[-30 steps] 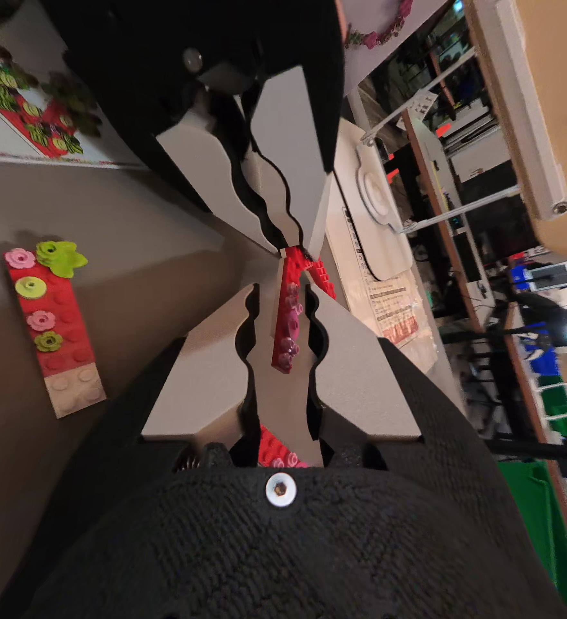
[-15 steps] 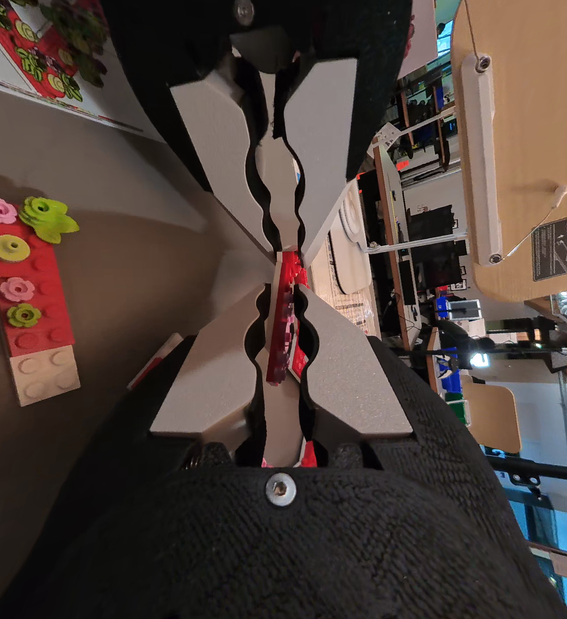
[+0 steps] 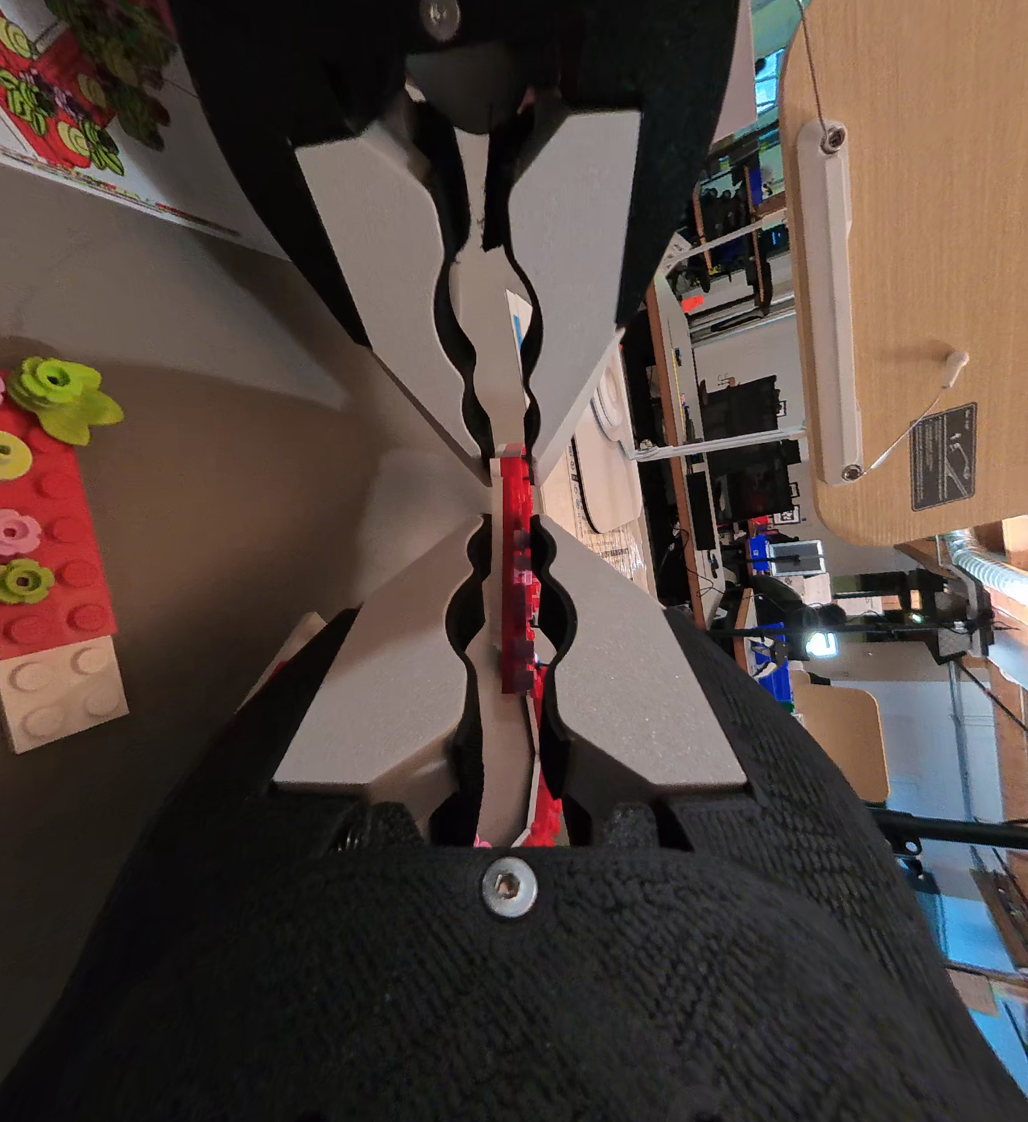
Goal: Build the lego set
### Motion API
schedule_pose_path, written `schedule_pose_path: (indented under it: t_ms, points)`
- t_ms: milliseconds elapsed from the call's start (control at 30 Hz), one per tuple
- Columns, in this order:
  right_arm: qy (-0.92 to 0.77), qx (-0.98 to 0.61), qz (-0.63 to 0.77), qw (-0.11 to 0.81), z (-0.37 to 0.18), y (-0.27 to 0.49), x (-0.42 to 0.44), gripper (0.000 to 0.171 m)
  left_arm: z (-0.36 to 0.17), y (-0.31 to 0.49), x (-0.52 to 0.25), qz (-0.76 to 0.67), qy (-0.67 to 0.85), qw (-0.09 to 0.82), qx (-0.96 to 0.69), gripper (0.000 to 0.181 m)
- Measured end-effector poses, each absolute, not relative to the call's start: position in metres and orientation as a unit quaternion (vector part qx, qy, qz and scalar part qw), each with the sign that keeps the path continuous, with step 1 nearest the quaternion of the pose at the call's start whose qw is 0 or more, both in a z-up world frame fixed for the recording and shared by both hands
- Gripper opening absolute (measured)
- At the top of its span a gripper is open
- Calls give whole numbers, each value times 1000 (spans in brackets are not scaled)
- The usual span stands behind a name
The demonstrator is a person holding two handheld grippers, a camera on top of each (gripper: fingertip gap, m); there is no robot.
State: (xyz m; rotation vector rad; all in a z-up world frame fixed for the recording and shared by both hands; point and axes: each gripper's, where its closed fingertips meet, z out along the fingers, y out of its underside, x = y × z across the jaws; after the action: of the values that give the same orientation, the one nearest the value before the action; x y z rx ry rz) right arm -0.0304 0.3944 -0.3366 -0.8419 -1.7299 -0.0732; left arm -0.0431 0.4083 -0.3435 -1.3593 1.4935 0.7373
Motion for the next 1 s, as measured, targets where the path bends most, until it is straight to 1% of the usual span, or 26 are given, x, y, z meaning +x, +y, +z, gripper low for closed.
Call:
schedule_pose_path:
  t_ms: [267,667,1000]
  points:
    - [-722,-377,-32,579,-334,398,-31,10,-341,412,-44,307,600,481,-561,8]
    - [-725,-351,-60,589,-328,397,-29,9,-335,411,-42,321,597,496,-543,8]
    - [-726,-348,-74,589,-328,396,-29,10,-336,410,-42,317,600,491,-546,8]
